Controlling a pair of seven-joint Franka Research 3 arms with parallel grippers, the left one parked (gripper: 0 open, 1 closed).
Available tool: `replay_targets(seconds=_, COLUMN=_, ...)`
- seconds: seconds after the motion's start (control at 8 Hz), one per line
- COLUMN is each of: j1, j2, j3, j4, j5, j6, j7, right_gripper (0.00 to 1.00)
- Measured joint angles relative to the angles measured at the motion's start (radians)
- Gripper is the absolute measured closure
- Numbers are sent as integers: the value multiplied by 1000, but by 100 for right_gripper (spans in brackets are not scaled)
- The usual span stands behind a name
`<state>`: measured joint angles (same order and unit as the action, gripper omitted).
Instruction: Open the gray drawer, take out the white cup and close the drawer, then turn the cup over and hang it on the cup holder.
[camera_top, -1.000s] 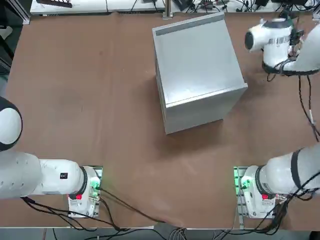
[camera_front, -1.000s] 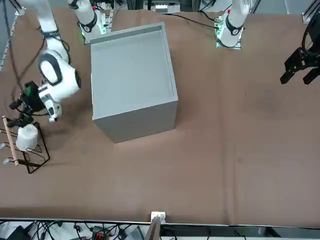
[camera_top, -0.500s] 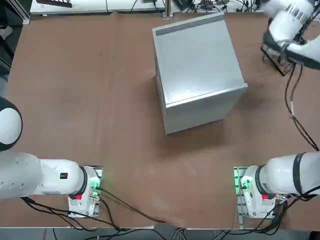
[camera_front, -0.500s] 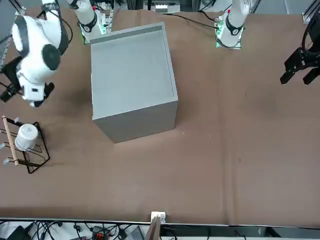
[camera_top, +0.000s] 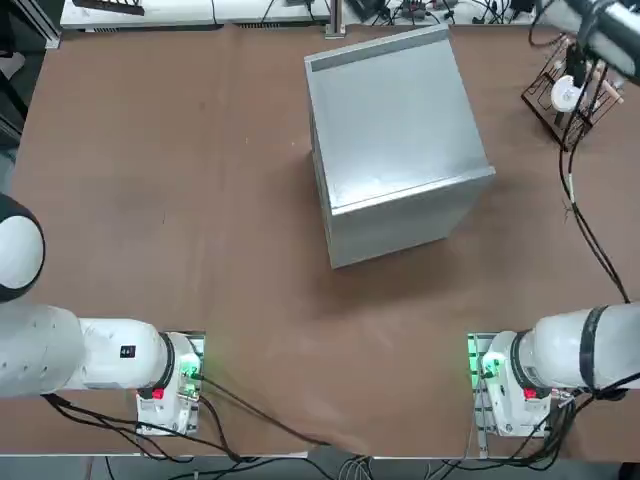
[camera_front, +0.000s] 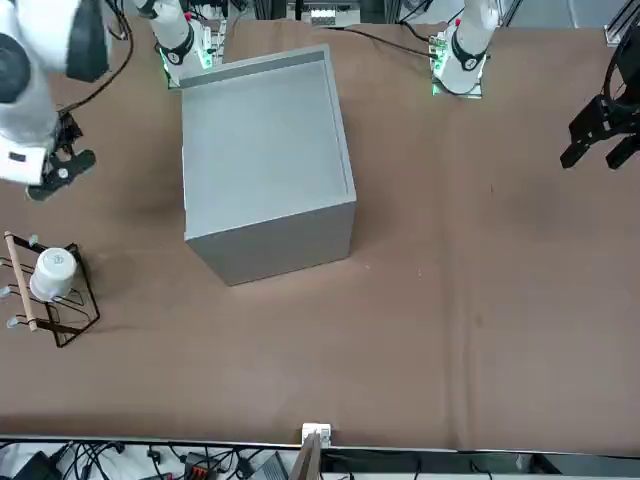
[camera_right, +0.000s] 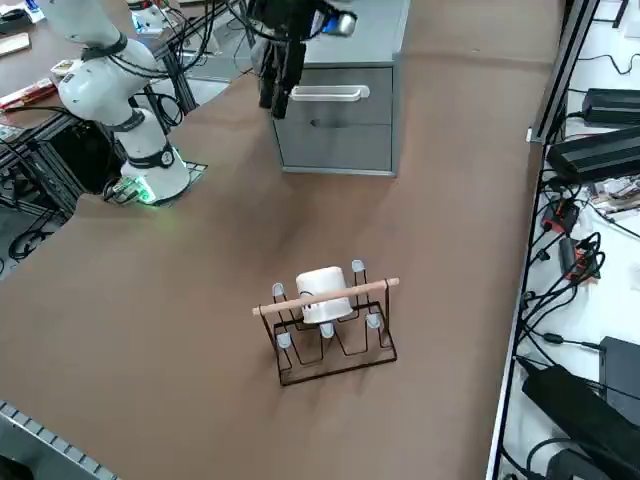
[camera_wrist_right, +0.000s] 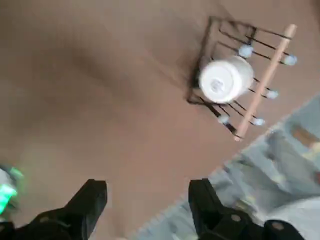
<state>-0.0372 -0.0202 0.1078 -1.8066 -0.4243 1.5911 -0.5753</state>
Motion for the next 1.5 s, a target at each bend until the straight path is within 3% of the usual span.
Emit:
replay_targets(seconds=0.12, j1=2, j2=1, j3=-43, j4=29, j5=125, j6=-1, j7=21, right_gripper=0)
replay_targets(seconds=0.38, j1=41, j2=3, j3=-165, j4=92, j5=342, j6=-6, j7=93, right_gripper=0)
replay_targets(seconds=0.5, j1=65, j2=3, j3=-183, j4=115, j5=377, j6=-8, j7=154, right_gripper=0)
replay_targets(seconds=1.0, j1=149, j2=-2, j3=-185, j4=169, j5=419, j6=-17, j7=376, right_gripper=0)
replay_targets(seconds=1.5, j1=187, j2=-29, j3=-211, j4=169, j5=420, j6=-24, j7=424, right_gripper=0)
